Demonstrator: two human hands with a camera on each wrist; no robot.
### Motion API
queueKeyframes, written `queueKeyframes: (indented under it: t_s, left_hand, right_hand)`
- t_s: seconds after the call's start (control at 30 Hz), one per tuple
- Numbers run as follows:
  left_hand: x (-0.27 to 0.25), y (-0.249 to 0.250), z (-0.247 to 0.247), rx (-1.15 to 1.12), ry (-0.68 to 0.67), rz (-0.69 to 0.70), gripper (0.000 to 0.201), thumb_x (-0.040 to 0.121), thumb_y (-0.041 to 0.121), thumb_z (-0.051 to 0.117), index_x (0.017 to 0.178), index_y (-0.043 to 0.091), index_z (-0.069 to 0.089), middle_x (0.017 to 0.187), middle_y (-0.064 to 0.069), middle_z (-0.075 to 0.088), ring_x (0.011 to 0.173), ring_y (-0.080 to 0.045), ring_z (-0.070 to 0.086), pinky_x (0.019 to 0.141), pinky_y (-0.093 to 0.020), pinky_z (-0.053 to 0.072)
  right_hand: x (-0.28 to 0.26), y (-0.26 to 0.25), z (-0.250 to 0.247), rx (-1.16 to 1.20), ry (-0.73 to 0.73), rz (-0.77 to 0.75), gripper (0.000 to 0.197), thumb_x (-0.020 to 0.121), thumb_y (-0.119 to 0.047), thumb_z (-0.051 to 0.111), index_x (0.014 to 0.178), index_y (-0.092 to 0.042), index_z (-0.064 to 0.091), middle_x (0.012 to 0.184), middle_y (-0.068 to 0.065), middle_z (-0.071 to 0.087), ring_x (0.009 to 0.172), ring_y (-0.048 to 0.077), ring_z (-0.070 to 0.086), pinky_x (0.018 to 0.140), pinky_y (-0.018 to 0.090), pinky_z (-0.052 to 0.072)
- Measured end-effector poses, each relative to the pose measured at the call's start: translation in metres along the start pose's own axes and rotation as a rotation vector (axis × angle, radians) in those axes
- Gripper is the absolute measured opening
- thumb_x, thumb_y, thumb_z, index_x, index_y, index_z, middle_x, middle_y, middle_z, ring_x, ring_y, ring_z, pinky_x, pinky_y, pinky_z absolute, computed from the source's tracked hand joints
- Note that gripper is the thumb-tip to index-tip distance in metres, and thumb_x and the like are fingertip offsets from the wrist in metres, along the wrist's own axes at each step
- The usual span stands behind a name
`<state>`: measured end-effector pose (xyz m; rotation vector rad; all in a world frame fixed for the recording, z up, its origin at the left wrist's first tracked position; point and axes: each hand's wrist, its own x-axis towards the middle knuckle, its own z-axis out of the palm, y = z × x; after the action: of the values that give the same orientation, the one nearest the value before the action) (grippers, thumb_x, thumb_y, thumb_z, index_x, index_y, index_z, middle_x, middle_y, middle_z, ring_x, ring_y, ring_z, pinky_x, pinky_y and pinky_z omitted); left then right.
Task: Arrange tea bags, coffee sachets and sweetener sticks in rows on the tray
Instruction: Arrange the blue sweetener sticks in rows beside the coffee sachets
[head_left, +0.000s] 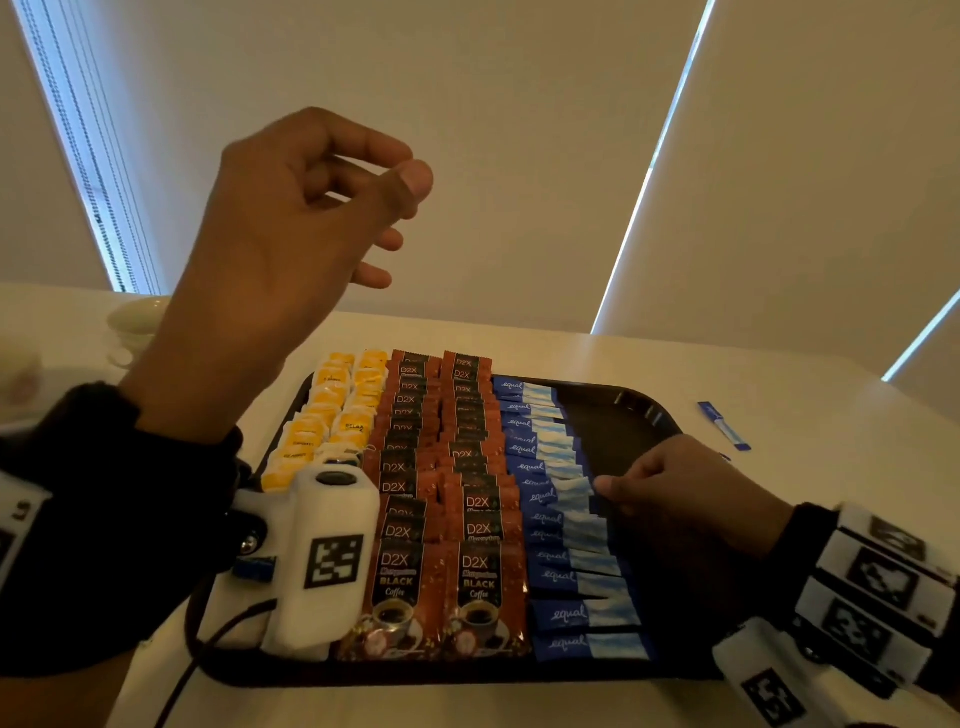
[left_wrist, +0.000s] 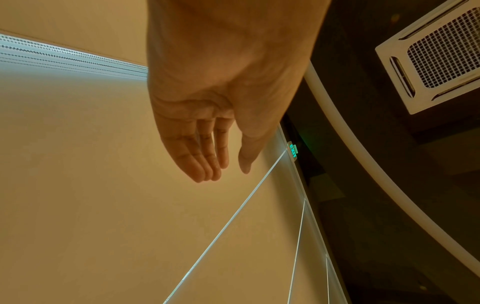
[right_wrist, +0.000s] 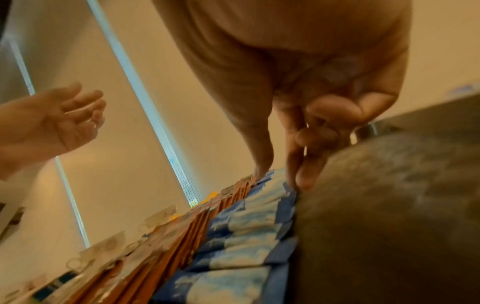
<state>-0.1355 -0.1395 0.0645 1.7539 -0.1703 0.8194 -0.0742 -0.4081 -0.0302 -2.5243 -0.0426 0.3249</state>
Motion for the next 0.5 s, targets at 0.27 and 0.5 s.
queueKeyframes:
  t_s: [0.27,0.5]
  left_hand:
    - [0.006,-0.007,-0.007,0.031,-0.072,0.082,0.018,0.084,0.041,0.060,0.101,0.034,0.059,0.091,0.007,0.068,0.078,-0.009,0.068,0.059,-0.022,0.057]
    - [0.011,-0.014,-0.002,0.126,-0.292,0.168,0.023,0.078,0.055,0.058,0.095,0.039,0.062,0.089,0.009,0.070,0.076,-0.010,0.067,0.052,-0.021,0.055]
  right_hand:
    - [-0.033,0.004,-0.036,-0.174,-0.154,-0.051,0.021,0.084,-0.039,0.062,0.090,-0.020,0.068,0.081,-0.007,0.068,0.065,0.003,0.059,0.054,0.013,0.043]
    - [-0.047,0.054,-0.106,-0.290,0.012,0.130,0.009,0.083,-0.029,0.068,0.088,-0.022,0.066,0.087,-0.003,0.066,0.078,0.012,0.060,0.061,0.022,0.040]
